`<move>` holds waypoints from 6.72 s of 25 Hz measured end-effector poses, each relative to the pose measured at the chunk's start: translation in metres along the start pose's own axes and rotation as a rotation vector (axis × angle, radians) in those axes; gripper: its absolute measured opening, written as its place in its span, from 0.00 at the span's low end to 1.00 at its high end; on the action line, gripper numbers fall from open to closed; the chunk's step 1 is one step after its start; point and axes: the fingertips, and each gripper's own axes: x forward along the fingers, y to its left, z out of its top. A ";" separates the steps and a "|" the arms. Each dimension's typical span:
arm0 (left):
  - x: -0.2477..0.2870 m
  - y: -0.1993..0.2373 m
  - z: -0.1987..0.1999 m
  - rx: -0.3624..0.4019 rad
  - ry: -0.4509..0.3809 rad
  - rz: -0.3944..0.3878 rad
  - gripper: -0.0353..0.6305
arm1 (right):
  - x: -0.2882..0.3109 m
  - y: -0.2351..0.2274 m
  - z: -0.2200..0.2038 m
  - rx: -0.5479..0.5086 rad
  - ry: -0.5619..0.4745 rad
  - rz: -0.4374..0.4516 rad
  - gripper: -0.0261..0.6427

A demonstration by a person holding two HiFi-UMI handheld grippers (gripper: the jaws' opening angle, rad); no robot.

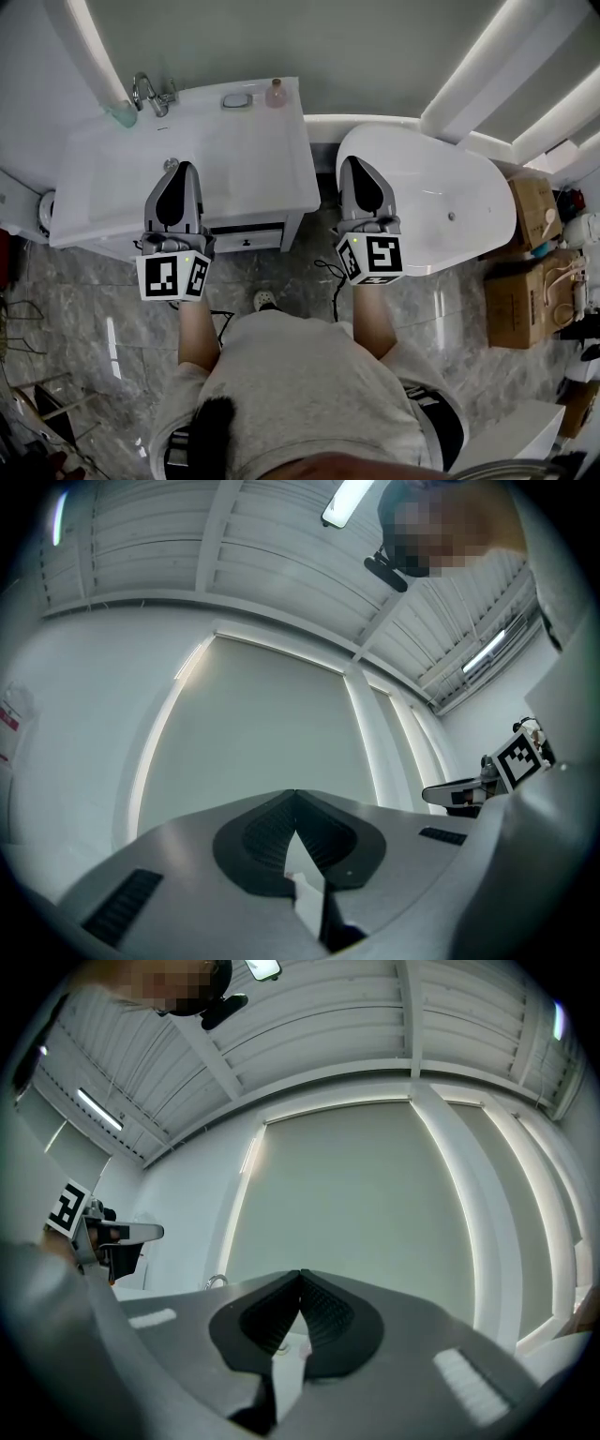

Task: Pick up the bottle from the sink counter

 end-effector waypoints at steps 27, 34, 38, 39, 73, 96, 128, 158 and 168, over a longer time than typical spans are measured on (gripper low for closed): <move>0.104 0.051 -0.063 -0.062 0.061 -0.096 0.06 | 0.092 -0.015 -0.042 -0.027 0.063 -0.074 0.06; 0.149 0.055 -0.066 -0.049 0.045 -0.070 0.06 | 0.138 -0.039 -0.041 -0.024 0.039 -0.038 0.06; 0.172 0.054 -0.065 -0.035 0.030 -0.050 0.06 | 0.163 -0.055 -0.038 -0.024 0.016 -0.011 0.06; 0.177 0.054 -0.066 -0.032 0.029 -0.045 0.06 | 0.169 -0.059 -0.038 -0.024 0.014 -0.003 0.06; 0.233 0.069 -0.136 0.005 0.125 0.155 0.06 | 0.335 -0.051 -0.218 0.060 0.264 0.399 0.06; 0.208 0.084 -0.155 0.017 0.207 0.255 0.06 | 0.395 -0.046 -0.342 0.039 0.406 0.435 0.31; 0.192 0.099 -0.175 0.015 0.277 0.348 0.06 | 0.438 -0.025 -0.387 -0.022 0.468 0.357 0.26; 0.167 0.091 -0.131 0.013 0.181 0.238 0.06 | 0.362 -0.004 -0.245 0.057 0.304 0.374 0.23; 0.158 0.086 -0.101 -0.005 0.125 0.136 0.06 | 0.311 0.014 -0.173 0.046 0.256 0.372 0.23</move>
